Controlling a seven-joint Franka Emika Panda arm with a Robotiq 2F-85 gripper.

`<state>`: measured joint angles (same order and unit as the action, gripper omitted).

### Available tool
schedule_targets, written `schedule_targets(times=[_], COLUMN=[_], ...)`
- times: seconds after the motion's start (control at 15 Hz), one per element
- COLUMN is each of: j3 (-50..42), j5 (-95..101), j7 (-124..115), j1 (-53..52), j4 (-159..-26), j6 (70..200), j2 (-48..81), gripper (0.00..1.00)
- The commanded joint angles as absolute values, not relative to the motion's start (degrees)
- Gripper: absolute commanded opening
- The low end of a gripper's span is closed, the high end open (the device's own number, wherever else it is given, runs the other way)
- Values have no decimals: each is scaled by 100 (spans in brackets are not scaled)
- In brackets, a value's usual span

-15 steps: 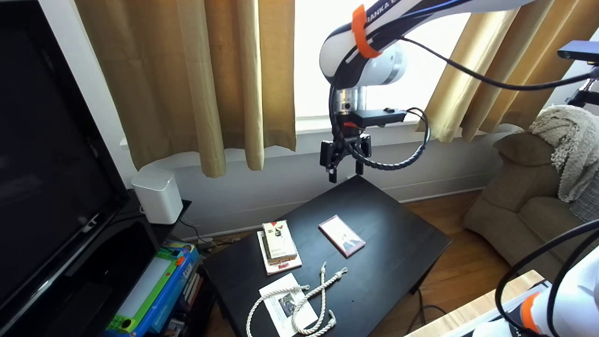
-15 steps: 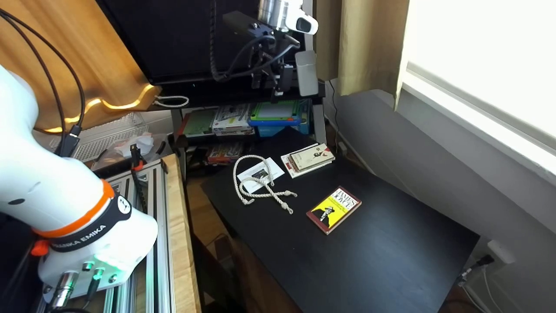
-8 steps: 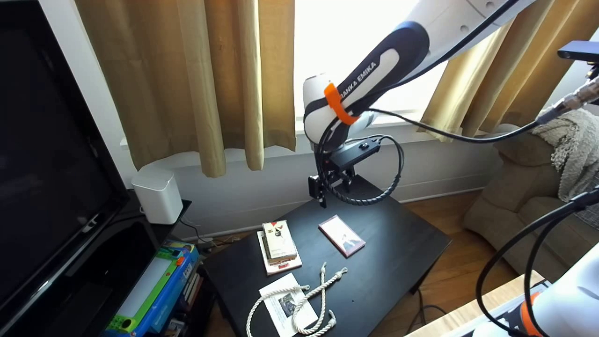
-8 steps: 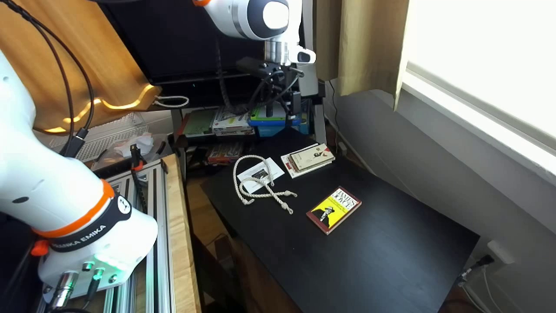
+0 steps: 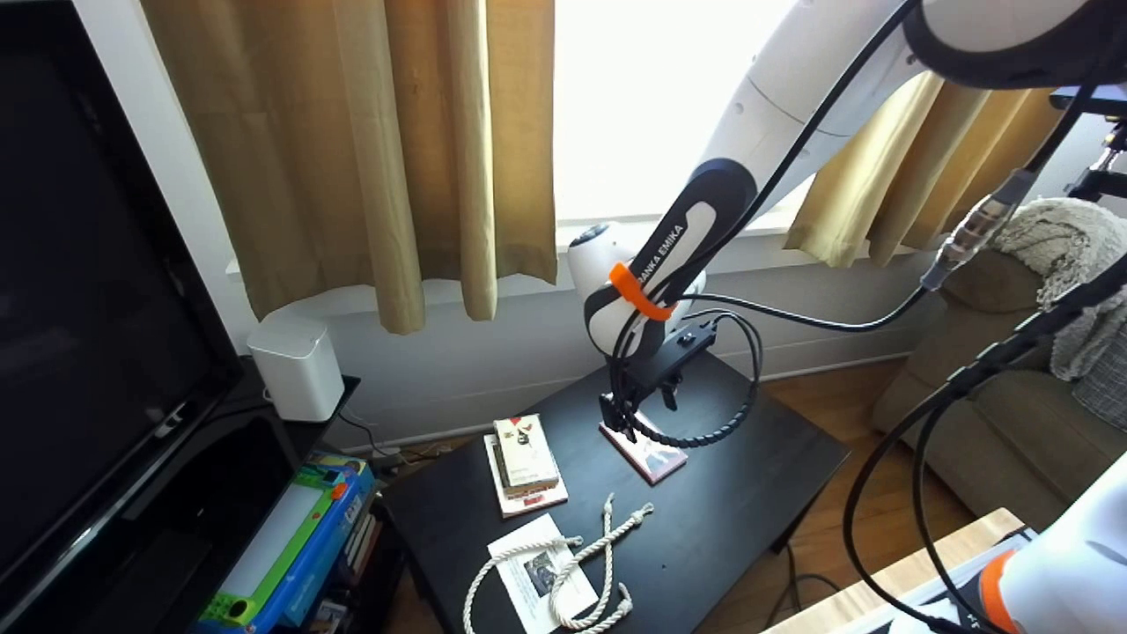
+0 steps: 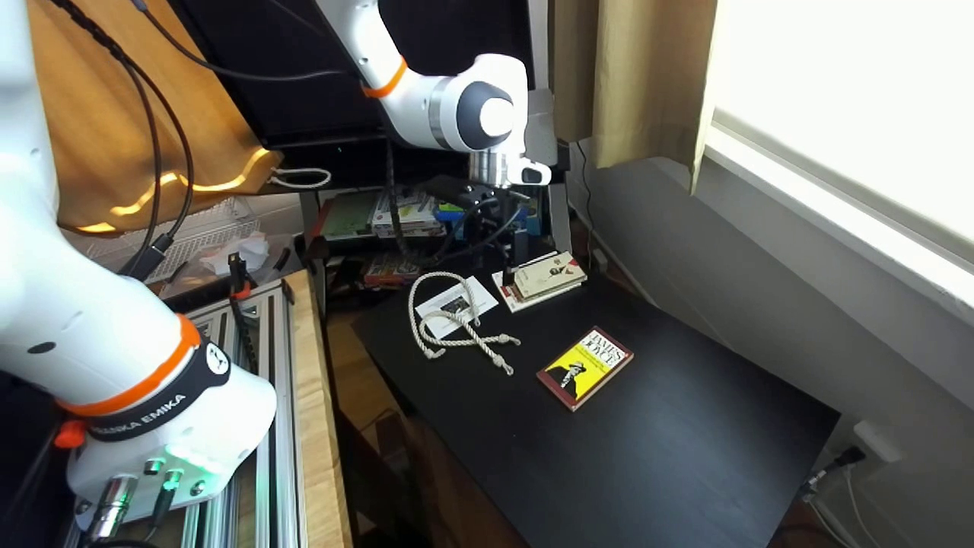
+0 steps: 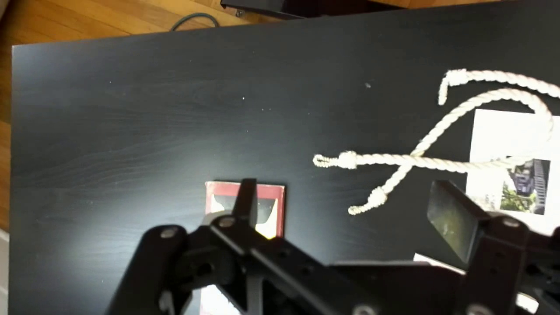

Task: Rotate the book on the right side of table anticlockwise three times

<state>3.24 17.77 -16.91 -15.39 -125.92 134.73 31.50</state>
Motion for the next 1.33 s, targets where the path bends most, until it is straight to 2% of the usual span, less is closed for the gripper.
schedule_targets(times=[0.0, 0.33, 0.8, 1.27], j3=[240, 226, 287, -120], j5=[1728, 1728, 949, 1262], j7=[-1659, -1667, -934, -1111], j1=[-1599, -1614, -1020, -1312], j4=[-12565, -12489, -11944, -11260], j6=[13473, 13473, 13679, 14121], j2=[3234, 3289, 4213, 5194], gripper=[100, 100, 100, 100])
